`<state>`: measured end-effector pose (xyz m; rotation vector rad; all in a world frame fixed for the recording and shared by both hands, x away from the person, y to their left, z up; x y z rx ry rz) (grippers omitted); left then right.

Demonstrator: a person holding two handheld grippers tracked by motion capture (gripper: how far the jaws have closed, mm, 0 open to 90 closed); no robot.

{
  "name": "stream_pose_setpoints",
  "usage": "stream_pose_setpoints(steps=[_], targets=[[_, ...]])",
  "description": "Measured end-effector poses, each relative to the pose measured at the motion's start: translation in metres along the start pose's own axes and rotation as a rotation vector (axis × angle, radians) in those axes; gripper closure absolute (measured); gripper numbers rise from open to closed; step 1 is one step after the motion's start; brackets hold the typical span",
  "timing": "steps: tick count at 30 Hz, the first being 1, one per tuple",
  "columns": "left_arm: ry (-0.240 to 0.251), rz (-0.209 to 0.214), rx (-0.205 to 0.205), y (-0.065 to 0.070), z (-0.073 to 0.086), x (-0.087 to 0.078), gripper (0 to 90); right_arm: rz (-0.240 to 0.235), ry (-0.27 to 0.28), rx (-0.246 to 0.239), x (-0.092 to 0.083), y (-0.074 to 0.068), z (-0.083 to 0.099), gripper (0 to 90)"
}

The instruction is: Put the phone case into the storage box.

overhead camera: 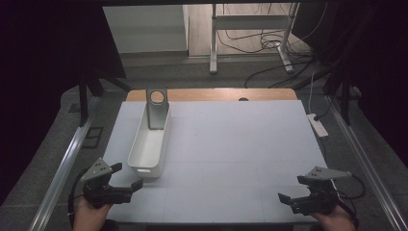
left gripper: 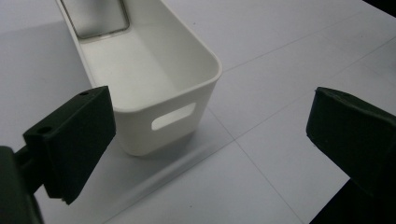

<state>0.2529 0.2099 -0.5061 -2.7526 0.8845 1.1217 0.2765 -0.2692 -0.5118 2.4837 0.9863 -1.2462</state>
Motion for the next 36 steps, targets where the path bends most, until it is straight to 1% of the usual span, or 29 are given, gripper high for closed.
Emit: stream_pose_setpoints(steps=[23,27,30,32,34,36], targets=[[-0.034,-0.027,-0.017,-0.005,0.024,-0.006,2.0,0.002,-0.004,0.0,0.0,0.0,0.0,3.1],[-0.044,-0.03,-0.018,-0.006,0.028,-0.006,1.9,0.002,-0.002,0.001,0.0,0.0,0.0,3.1],[-0.068,-0.034,-0.014,-0.005,0.032,-0.005,2.0,0.003,-0.004,0.0,0.0,0.0,0.0,3.1],[-0.066,-0.036,-0.012,-0.005,0.032,-0.005,2.1,0.003,-0.004,0.0,0.0,0.0,0.0,3.1],[-0.074,-0.036,-0.013,-0.005,0.033,-0.004,2.2,0.002,-0.005,0.0,0.0,0.0,0.0,3.1],[-0.077,-0.033,-0.02,-0.005,0.033,-0.004,2.4,0.002,-0.005,-0.001,0.0,0.0,0.0,3.1]])
Point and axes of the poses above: each handheld gripper's, and its own axes: x roughly forward along the jaws, z roughly out of its underside, y roughly to its right, the point moved 9 cm from there along x, roughly forward along the jaws, and after that the axes turned 6 degrees about -y, right-handed, at the moved point
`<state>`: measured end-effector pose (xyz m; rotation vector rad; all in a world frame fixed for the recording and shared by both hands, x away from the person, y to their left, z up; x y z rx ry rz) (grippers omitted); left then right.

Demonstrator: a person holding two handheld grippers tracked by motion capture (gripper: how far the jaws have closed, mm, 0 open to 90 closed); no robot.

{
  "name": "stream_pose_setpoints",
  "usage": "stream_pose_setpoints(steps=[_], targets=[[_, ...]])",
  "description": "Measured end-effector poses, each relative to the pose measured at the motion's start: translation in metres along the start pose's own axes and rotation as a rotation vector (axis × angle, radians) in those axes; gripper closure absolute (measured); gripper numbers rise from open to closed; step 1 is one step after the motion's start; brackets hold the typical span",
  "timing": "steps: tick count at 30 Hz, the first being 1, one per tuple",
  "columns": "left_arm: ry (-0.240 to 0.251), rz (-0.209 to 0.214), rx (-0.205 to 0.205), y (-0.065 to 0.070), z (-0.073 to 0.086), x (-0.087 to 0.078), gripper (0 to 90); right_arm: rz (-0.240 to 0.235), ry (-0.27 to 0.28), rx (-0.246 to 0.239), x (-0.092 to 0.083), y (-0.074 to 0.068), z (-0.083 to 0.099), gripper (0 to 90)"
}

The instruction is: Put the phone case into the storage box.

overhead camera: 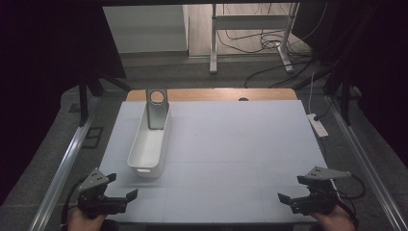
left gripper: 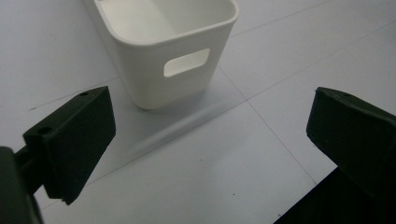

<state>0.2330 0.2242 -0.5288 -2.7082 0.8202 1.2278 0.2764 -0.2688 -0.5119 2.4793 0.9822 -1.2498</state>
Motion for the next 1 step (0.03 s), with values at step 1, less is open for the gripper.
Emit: stream_pose_setpoints(steps=[1], targets=[[0.0,0.002,-0.002,0.0,-0.0003,0.0002,2.4,0.001,-0.001,-0.001,0.0002,0.0002,0.0002,3.1]])
Point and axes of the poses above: each handheld gripper's, and its own axes: x roughly forward along the jaws, z roughly out of its underside, y roughly to its right, the point moved 9 cm from there along x, roughly forward along the jaws, and after that the axes turned 6 degrees about -y, right-handed, at the moved point
